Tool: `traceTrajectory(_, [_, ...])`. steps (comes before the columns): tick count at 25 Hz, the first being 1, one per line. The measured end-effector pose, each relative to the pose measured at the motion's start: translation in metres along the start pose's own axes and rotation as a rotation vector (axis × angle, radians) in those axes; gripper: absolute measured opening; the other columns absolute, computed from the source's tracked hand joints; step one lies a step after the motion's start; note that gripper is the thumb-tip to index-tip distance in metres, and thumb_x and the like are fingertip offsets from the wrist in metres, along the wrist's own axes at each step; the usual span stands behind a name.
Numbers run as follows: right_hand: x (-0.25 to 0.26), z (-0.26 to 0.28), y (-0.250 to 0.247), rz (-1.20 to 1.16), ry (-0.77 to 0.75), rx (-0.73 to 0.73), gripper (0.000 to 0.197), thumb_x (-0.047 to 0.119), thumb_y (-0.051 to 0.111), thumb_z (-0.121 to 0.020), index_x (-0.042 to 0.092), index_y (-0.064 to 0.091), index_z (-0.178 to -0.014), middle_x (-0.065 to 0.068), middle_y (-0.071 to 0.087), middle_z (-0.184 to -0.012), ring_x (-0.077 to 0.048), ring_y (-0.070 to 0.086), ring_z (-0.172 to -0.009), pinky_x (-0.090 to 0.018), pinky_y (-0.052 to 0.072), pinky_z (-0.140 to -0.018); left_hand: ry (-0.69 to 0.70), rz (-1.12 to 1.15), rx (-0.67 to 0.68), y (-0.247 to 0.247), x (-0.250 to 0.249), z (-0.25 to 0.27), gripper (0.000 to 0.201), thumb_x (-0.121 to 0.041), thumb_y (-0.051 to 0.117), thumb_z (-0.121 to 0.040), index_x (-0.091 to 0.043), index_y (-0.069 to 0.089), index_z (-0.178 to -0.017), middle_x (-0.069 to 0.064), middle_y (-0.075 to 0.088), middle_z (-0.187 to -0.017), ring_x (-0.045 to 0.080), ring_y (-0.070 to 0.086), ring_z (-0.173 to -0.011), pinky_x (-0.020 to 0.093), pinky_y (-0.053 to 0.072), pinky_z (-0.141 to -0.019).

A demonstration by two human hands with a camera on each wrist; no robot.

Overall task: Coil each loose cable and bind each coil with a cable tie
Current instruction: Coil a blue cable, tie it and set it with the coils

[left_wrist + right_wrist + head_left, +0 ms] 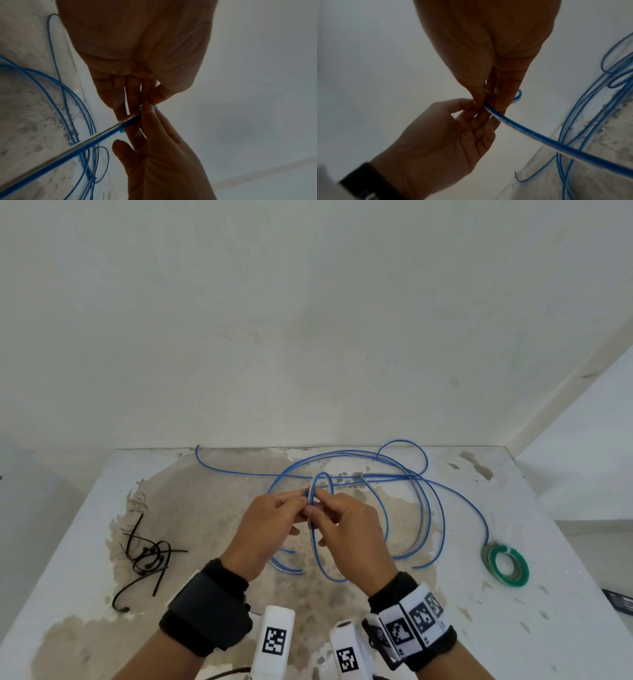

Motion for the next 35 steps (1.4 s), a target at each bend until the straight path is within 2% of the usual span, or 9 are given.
traceTrajectory(6, [-0.001,0.004,0.007,0.231,-0.17,-0.065,0.03,0.02,0.065,-0.098,0.03,0.07,-0.125,0.01,0.057,-0.091,-0.002,0.058,-0.084,-0.007,0.041,-0.078,-0.051,-0.035,0.005,0.001,0.002,-0.003,0.034,-0.022,0.05,-0.102,-0.022,0.079,-0.086,-0.006,0.076,-0.077,0.002,0.07,-0.075,0.024,0.053,-0.071])
traceTrajectory(12, [0.0,-0.001,0.003,0.165,-0.074,0.088,0.03,0.027,0.065,-0.098,0.031,0.069,-0.128,0.008,0.063,-0.093,-0.005,0.064,-0.085,-0.013,0.049,-0.079,0.054,-0.179,0.08,-0.007,0.011,-0.006,0.03,-0.029,0.047,-0.106,-0.025,0.077,-0.101,-0.006,0.078,-0.09,0.006,0.072,-0.086,0.02,0.053,-0.074])
traceTrajectory(17, [-0.001,-0.018,-0.019,0.122,0.05,-0.021,0.033,0.03,0.057,-0.102,0.035,0.059,-0.135,0.012,0.056,-0.114,-0.003,0.063,-0.09,-0.006,0.044,-0.078,-0.018,0.077,0.136,-0.02,0.023,-0.019,0.036,-0.024,0.039,-0.108,-0.011,0.064,-0.086,0.0,0.061,-0.072,0.019,0.065,-0.079,0.04,0.055,-0.093])
traceTrajectory(20, [-0.002,-0.023,-0.014,0.133,0.101,0.175,0.031,0.037,0.055,-0.103,0.034,0.06,-0.134,0.016,0.058,-0.117,0.001,0.061,-0.09,-0.01,0.043,-0.077,-0.042,0.184,0.252,-0.022,0.018,-0.017,0.036,-0.024,0.036,-0.109,-0.011,0.057,-0.082,0.0,0.051,-0.071,0.018,0.061,-0.074,0.033,0.055,-0.083])
traceTrajectory(23, [-0.002,-0.026,-0.011,0.098,0.078,0.104,0.018,0.035,0.061,-0.1,0.031,0.074,-0.112,0.016,0.069,-0.101,0.004,0.06,-0.079,-0.01,0.042,-0.071,-0.076,0.244,0.289,-0.023,0.014,-0.014,0.033,-0.025,0.035,-0.109,-0.011,0.055,-0.086,0.001,0.055,-0.071,0.02,0.065,-0.076,0.029,0.055,-0.077])
traceTrajectory(27, [-0.004,-0.028,-0.007,0.054,0.098,0.006,0.015,0.04,0.062,-0.098,0.037,0.076,-0.105,0.021,0.07,-0.094,0.001,0.062,-0.078,-0.015,0.046,-0.068,-0.096,0.309,0.266,-0.024,0.014,-0.013,0.032,-0.027,0.037,-0.108,-0.011,0.054,-0.086,0.001,0.052,-0.068,0.02,0.066,-0.076,0.031,0.057,-0.079])
traceTrajectory(31, [-0.002,-0.022,-0.005,-0.095,0.253,-0.047,0.017,0.047,0.059,-0.098,0.034,0.07,-0.1,0.014,0.067,-0.09,-0.008,0.065,-0.066,-0.024,0.048,-0.06,-0.032,0.542,0.045,-0.024,0.015,-0.023,0.032,-0.026,0.036,-0.108,-0.013,0.05,-0.082,-0.001,0.045,-0.066,0.013,0.062,-0.067,0.033,0.057,-0.082])
traceTrajectory(33, [-0.001,-0.013,-0.001,-0.162,0.397,0.128,0.04,0.052,0.052,-0.1,0.02,0.071,-0.088,0.005,0.069,-0.081,-0.012,0.064,-0.06,-0.027,0.043,-0.054,-0.022,0.778,-0.062,-0.024,0.014,-0.03,0.031,-0.024,0.036,-0.108,-0.013,0.049,-0.082,-0.002,0.044,-0.064,0.012,0.059,-0.066,0.029,0.059,-0.078])
traceTrajectory(35, [-0.001,0.001,0.006,-0.133,0.537,0.484,0.055,0.057,0.041,-0.103,0.016,0.076,-0.088,-0.001,0.074,-0.08,-0.014,0.067,-0.063,-0.026,0.041,-0.055,-0.02,0.946,-0.101,-0.024,0.013,-0.034,0.03,-0.024,0.037,-0.108,-0.015,0.049,-0.082,-0.003,0.044,-0.064,0.012,0.059,-0.066,0.028,0.059,-0.077])
Point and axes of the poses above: each hand's wrist, its own z-axis away from the middle knuckle, its own y-axis out of the palm, x = y × z, the point moved 3 cm from there along -z, towards the middle knuckle
